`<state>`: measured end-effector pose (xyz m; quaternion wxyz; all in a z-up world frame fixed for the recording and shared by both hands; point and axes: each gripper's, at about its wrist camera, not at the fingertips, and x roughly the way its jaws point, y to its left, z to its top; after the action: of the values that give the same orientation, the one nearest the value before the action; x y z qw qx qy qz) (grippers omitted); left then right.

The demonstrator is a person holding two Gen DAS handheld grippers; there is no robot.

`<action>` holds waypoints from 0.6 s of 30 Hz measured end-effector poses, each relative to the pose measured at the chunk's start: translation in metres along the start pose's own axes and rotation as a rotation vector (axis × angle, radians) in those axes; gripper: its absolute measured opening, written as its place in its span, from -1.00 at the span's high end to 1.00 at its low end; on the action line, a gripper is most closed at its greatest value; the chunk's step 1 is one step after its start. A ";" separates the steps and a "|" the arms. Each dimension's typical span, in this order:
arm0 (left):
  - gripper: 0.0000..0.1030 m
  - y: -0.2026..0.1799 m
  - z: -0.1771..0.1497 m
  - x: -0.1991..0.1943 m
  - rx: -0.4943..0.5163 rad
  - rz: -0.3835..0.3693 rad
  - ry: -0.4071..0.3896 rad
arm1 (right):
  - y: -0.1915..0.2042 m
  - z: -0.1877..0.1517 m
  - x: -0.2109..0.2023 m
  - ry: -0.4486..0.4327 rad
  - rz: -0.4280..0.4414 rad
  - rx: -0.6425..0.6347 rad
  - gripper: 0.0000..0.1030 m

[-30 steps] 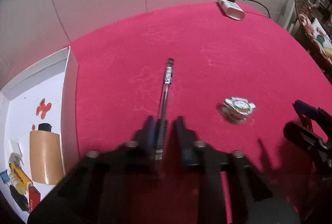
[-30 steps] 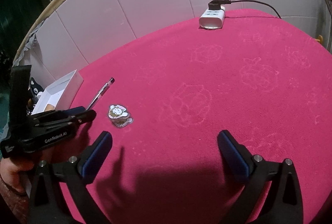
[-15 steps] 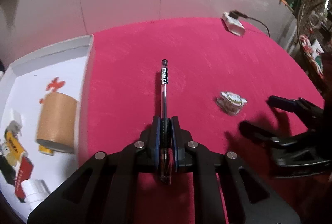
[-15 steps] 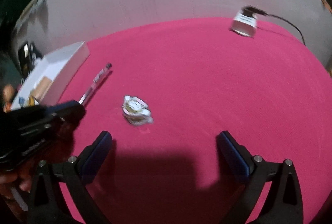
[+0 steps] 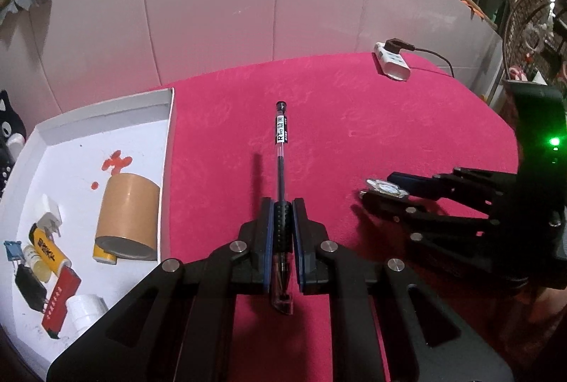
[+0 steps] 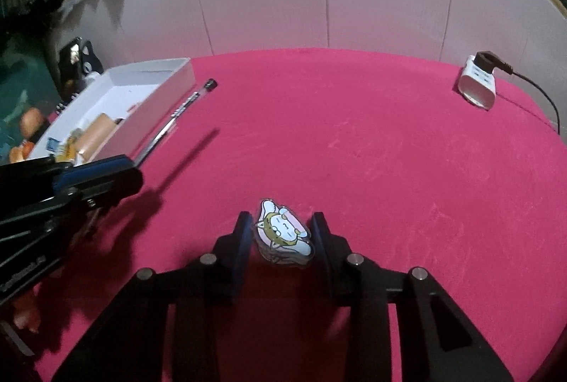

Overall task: Organize rigid objects
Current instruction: 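Grasp the black pen with the left tool while right grasps the metal clip, then carry the black pen and metal clip over the white tray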

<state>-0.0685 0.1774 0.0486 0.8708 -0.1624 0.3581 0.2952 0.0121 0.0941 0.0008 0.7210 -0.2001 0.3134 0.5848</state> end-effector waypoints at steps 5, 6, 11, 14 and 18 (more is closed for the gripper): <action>0.82 -0.003 0.000 -0.015 0.004 0.006 -0.037 | -0.004 -0.002 -0.024 -0.049 0.047 0.074 0.36; 0.82 -0.003 0.000 -0.018 0.007 0.007 -0.044 | -0.004 -0.002 -0.027 -0.059 0.050 0.082 0.36; 0.82 -0.007 0.001 -0.035 0.012 0.007 -0.079 | -0.001 0.002 -0.051 -0.121 0.074 0.103 0.36; 0.82 -0.009 0.002 -0.047 0.016 0.009 -0.106 | -0.001 0.005 -0.069 -0.166 0.081 0.108 0.36; 0.82 -0.009 0.003 -0.060 0.020 0.016 -0.139 | 0.008 0.010 -0.083 -0.203 0.101 0.103 0.36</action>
<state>-0.0952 0.1479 0.0950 0.8928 -0.1299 0.3008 0.3092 -0.0033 0.0429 0.0650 0.7280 -0.0868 0.2781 0.6206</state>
